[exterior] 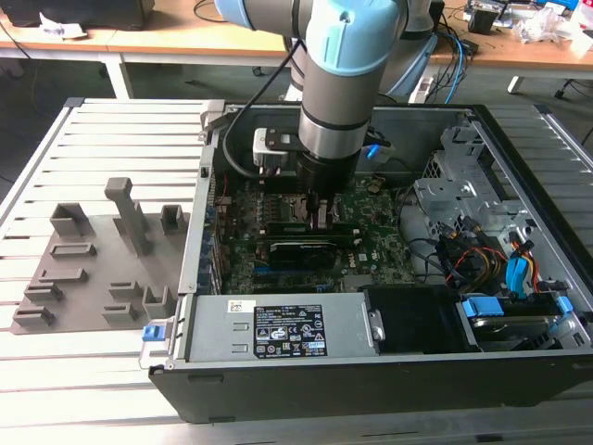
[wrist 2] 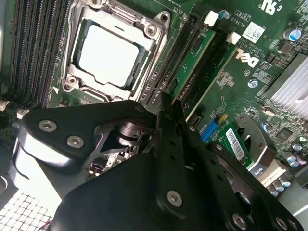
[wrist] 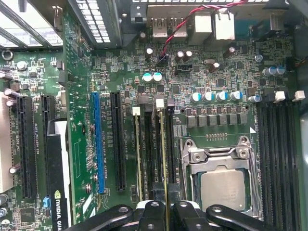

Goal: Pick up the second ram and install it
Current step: 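Insert the second ram into the second slot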

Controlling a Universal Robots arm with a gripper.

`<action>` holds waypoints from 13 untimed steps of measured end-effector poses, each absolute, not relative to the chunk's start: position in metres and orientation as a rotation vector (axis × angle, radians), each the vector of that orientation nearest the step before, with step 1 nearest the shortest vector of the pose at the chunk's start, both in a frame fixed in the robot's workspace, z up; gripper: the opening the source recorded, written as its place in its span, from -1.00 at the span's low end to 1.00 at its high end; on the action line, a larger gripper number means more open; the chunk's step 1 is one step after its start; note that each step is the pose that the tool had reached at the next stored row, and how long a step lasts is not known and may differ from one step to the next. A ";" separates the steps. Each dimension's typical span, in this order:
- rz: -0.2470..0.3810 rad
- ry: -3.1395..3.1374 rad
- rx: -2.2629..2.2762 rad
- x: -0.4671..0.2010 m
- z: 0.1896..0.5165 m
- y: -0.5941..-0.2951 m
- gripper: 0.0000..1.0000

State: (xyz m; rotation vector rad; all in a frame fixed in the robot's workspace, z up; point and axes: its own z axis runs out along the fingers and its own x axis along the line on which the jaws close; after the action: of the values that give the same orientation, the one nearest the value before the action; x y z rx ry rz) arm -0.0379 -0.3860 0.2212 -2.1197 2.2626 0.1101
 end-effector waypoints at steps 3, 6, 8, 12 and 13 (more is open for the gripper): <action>0.110 2.263 -2.120 -0.037 0.221 -0.386 -0.72; 0.110 2.262 -2.120 -0.036 0.220 -0.386 -0.72; 0.110 2.262 -2.120 -0.036 0.220 -0.386 -0.72; 0.104 2.265 -2.122 -0.036 0.230 -0.384 -0.57; 0.087 2.273 -2.129 -0.036 0.245 -0.379 -0.60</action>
State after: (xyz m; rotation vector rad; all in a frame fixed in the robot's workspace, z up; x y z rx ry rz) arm -0.0359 -0.3793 0.2455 -2.1294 2.2732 0.0874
